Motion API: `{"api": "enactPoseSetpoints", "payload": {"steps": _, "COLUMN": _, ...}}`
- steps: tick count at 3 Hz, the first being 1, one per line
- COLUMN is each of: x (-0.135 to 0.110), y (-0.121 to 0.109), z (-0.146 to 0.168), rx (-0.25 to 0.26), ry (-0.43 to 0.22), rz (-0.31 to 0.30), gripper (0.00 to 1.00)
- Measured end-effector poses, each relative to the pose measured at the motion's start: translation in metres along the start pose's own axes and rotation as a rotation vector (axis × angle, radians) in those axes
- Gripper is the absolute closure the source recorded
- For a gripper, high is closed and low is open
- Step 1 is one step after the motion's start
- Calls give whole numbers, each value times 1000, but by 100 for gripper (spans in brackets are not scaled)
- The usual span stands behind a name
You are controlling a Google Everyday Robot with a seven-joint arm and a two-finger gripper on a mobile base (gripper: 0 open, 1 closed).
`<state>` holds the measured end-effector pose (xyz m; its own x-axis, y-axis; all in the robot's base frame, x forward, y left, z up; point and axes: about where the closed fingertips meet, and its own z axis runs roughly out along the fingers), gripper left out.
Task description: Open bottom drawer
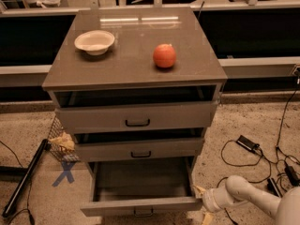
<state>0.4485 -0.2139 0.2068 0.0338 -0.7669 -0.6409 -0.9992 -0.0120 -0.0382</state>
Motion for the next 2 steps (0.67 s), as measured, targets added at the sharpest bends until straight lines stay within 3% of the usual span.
{"api": "enactPoseSetpoints", "payload": {"steps": 1, "x": -20, "y": -12, "z": 9, "rx": -19, "ry": -5, "rz": -34, "gripper": 0}}
{"api": "enactPoseSetpoints", "payload": {"steps": 2, "x": -51, "y": -29, "z": 5, "rx": -2, "ry": -52, "rz": -85, "gripper": 0}}
